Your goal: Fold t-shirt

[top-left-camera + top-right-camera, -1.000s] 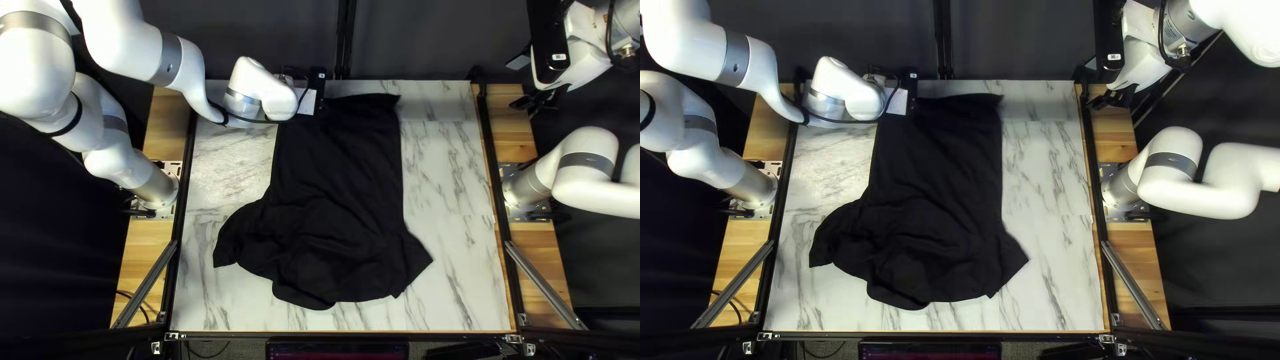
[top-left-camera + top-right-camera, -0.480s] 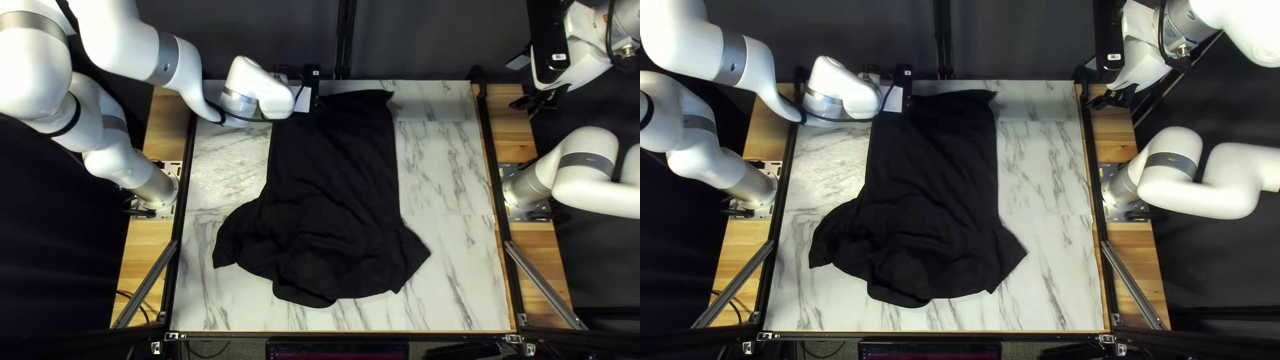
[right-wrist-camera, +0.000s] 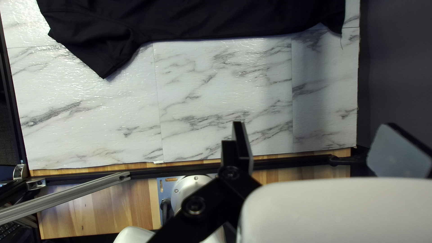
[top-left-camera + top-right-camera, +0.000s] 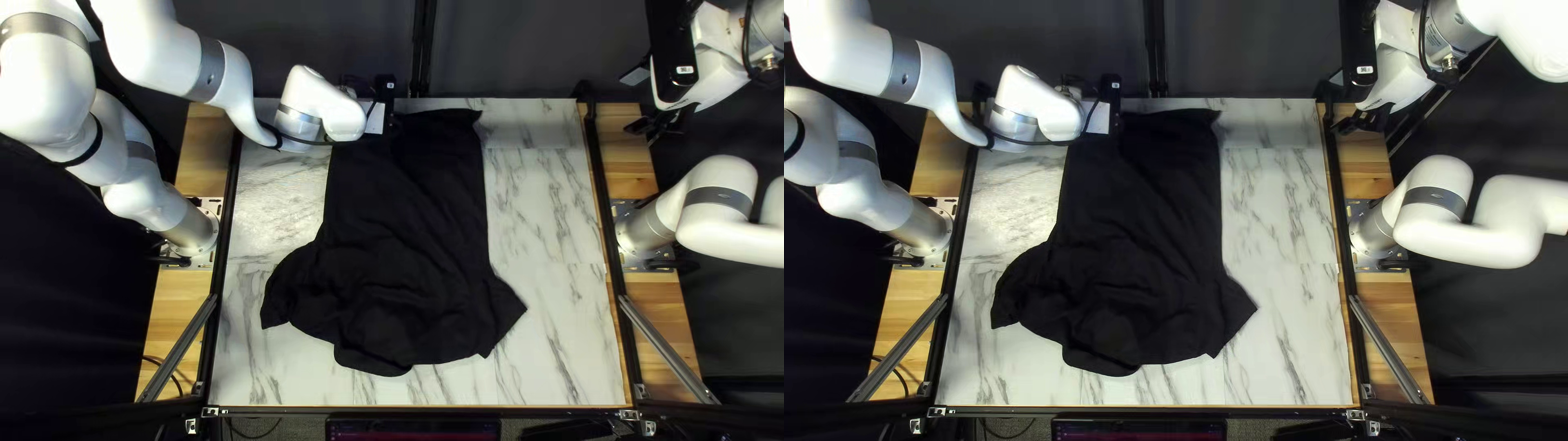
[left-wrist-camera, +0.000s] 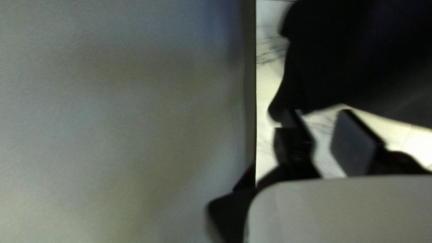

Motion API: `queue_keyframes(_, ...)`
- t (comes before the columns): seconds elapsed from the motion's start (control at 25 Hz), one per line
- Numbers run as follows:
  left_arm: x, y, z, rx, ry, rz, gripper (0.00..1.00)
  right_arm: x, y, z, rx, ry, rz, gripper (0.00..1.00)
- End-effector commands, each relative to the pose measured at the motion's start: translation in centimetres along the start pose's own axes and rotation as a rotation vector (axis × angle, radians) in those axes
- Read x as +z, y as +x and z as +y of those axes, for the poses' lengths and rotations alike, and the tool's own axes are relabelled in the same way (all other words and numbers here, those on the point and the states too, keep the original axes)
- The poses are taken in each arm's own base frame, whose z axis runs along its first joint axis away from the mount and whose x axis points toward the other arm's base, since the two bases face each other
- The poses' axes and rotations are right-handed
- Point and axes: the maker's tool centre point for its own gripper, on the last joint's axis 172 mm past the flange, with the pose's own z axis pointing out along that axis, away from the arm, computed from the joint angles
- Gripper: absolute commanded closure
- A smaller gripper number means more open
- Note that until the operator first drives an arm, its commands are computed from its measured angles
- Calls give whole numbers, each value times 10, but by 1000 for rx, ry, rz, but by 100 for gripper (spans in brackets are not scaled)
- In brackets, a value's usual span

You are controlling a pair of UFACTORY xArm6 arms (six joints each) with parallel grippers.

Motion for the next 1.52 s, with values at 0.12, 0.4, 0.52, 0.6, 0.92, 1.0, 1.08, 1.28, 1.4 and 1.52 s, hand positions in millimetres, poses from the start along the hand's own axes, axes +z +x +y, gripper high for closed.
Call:
queue_keyframes(0.12,-81,24,91,38,-39,99,0,0,0,0,0,0,0,0)
queue_keyframes(0.4,-154,35,200,131,-144,168,0,0,0,0,0,0,0,0)
queue_keyframes(0.52,-176,29,237,158,-170,171,0,0,0,0,0,0,0,0)
queue_keyframes(0.6,-191,22,262,173,-182,173,0,0,0,0,0,0,0,0)
queue_keyframes(0.92,-223,22,334,308,-221,278,0,0,0,0,0,0,0,0)
queue_keyframes(1.0,-225,21,344,367,-224,315,0,0,0,0,0,0,0,0)
queue_keyframes(1.08,-228,18,351,405,-227,339,0,0,0,0,0,0,0,0)
queue_keyframes(1.28,-235,11,378,448,-245,374,0,0,0,0,0,0,0,0)
queue_keyframes(1.4,-236,14,397,417,-236,367,0,0,0,0,0,0,0,0)
queue_keyframes(1.52,-228,23,408,348,-197,320,0,0,0,0,0,0,0,0)
